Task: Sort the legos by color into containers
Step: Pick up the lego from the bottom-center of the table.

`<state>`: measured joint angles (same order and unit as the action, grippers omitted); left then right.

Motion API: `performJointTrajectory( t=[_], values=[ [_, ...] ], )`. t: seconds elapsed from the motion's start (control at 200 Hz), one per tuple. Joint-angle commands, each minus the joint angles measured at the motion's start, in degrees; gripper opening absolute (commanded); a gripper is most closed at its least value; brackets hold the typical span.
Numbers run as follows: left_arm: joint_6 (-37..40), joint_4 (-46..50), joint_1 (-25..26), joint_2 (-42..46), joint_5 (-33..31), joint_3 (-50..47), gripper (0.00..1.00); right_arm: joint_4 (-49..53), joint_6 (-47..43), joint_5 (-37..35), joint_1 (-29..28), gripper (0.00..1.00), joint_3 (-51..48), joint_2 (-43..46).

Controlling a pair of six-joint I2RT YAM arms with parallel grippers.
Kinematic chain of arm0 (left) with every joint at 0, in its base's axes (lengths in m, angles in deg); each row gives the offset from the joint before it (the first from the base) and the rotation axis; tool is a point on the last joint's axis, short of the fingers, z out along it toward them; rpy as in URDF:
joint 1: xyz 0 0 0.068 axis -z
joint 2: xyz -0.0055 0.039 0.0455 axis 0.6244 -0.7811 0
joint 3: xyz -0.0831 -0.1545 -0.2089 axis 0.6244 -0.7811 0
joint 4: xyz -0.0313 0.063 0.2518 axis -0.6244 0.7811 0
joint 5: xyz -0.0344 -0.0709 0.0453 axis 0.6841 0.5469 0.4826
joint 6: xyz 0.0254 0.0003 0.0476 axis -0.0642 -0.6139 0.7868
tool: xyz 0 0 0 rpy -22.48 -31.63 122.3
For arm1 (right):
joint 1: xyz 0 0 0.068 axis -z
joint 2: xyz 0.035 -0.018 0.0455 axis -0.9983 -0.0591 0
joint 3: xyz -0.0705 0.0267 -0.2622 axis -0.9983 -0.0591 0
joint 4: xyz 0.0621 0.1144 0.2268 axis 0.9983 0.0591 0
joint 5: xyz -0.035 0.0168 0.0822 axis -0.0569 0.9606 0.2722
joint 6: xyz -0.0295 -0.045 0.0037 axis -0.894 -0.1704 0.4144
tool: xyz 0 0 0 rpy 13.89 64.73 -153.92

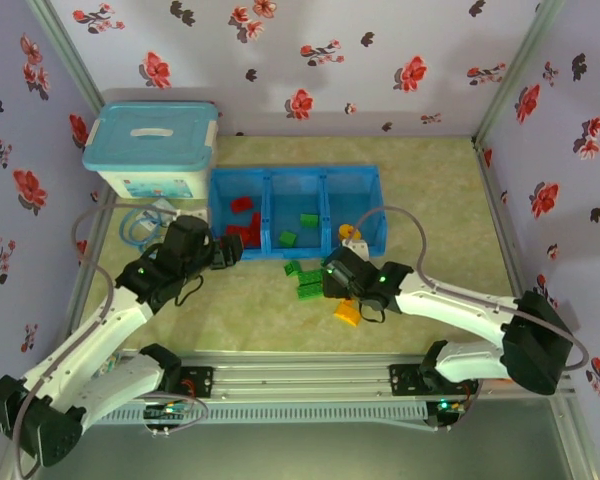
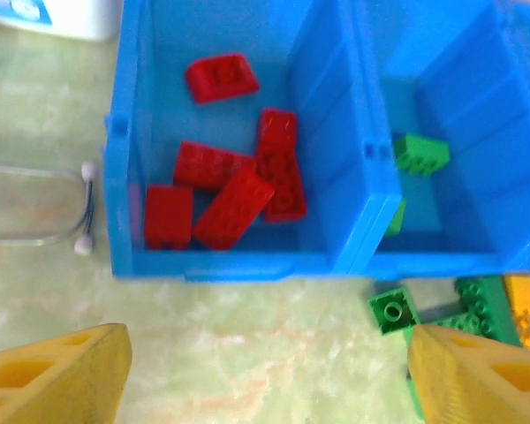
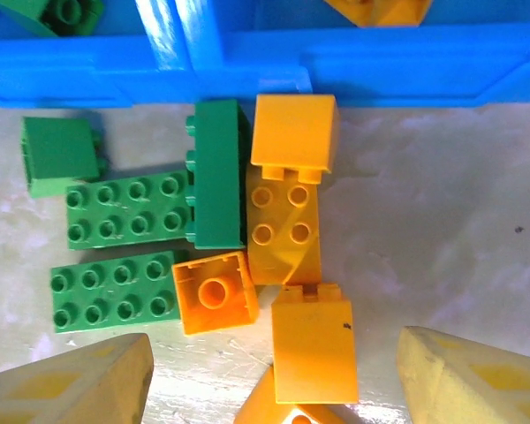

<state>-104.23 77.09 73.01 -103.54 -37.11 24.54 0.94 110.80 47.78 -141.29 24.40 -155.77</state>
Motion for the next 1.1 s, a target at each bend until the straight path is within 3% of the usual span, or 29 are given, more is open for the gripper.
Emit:
performJointTrajectory(
  t=[0.0, 0.595, 0.71, 0.865, 1.095],
  values=[
    [-4.0, 1.1, 1.1, 3.1, 0.1, -3.3, 0.81, 2.0, 2.2, -0.6, 0.4, 0.73, -1.1, -1.6],
    [-8.2, 0.0, 4.9, 5.8, 0.1, -9.3, 0.81, -4.0, 5.3, 2.6, 0.4, 0.64, -4.7, -7.9],
    [-8.8, -0.2, 5.6, 5.9, 0.0, -9.9, 0.8, -3.7, 5.4, 2.5, 0.4, 0.54, -4.4, -9.0],
    [-8.9, 0.0, 6.1, 6.2, -0.7, -10.1, 0.8, 0.2, 5.6, 0.1, 0.1, 0.33, -2.6, -7.4],
    [-8.5, -0.6, 8.1, 5.8, -1.5, -10.7, 0.79, 8.3, -0.2, -7.8, 1.5, 0.29, 5.5, 1.4]
  ],
)
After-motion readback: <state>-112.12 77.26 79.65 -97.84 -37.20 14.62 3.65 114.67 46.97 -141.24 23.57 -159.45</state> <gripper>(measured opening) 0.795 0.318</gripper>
